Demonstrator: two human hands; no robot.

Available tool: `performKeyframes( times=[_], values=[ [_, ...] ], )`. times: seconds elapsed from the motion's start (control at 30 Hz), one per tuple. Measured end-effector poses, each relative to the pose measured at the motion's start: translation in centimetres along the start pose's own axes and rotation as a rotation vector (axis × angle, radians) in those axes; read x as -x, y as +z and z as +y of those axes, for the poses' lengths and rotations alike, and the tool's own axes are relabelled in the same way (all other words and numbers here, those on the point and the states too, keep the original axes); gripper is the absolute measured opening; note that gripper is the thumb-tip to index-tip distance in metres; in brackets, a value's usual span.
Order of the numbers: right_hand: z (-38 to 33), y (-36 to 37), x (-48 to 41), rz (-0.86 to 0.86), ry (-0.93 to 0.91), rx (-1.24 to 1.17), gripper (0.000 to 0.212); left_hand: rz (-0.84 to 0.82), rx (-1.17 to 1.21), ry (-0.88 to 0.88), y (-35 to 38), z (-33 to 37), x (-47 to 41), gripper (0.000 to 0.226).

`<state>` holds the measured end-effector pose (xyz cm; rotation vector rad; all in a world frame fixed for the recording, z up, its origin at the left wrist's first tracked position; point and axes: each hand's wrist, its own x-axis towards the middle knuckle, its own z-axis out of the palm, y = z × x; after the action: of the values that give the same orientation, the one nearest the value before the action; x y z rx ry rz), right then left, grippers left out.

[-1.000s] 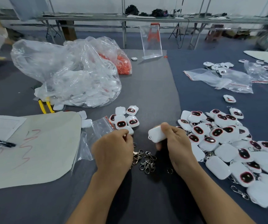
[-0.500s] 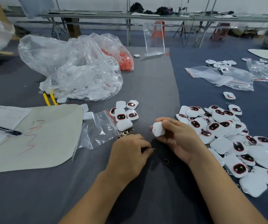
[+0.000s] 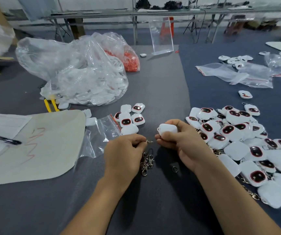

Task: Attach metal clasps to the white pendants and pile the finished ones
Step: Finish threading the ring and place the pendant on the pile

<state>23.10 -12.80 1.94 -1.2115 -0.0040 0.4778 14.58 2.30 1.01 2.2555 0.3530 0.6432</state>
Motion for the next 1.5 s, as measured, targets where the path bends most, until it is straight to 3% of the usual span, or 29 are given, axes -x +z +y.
performKeyframes(
  times=[0.17, 0.3, 0.5, 0.73, 0.87, 1.0, 1.13, 1.3, 1.5],
  values=[
    [0.1, 0.4, 0.1, 0.018, -0.062, 0.169, 0.024, 0.019, 0.119, -0.032, -0.1, -0.3, -0.4, 0.023],
    [0.4, 0.9, 0.4, -0.083, -0.131, 0.383, 0.025, -0.012, 0.279, -0.025, 0.0, -0.4, -0.5, 0.039],
    [0.2, 1.2, 0.7, -0.233, -0.078, 0.440, 0.018, -0.052, 0.471, -0.060, 0.2, -0.1, -0.8, 0.025],
    [0.8, 1.5, 0.8, -0.090, -0.232, 0.572, 0.017, 0.129, 0.354, -0.087, 0.2, 0.4, -0.4, 0.019],
    [0.8, 1.7, 1.1, -0.005, -0.354, 0.696, 0.014, 0.060, 0.432, -0.124, -0.2, 0.1, -0.7, 0.035],
    [0.4, 1.8, 1.2, 0.064, -0.440, 0.663, 0.014, 0.037, 0.359, -0.037, -0.5, 0.0, -0.8, 0.045],
    [0.4, 1.9, 1.5, 0.003, -0.479, 0.737, 0.015, 0.020, 0.304, 0.052, -0.5, 0.2, -0.6, 0.041],
    [0.5, 1.7, 1.6, 0.065, -0.577, 0.779, 0.015, 0.022, 0.214, 0.063, -0.1, 0.7, -0.3, 0.019],
    [0.6, 1.9, 1.9, 0.061, -0.672, 0.885, 0.016, 0.082, 0.199, 0.066, -0.3, 0.9, -0.2, 0.038]
  ],
)
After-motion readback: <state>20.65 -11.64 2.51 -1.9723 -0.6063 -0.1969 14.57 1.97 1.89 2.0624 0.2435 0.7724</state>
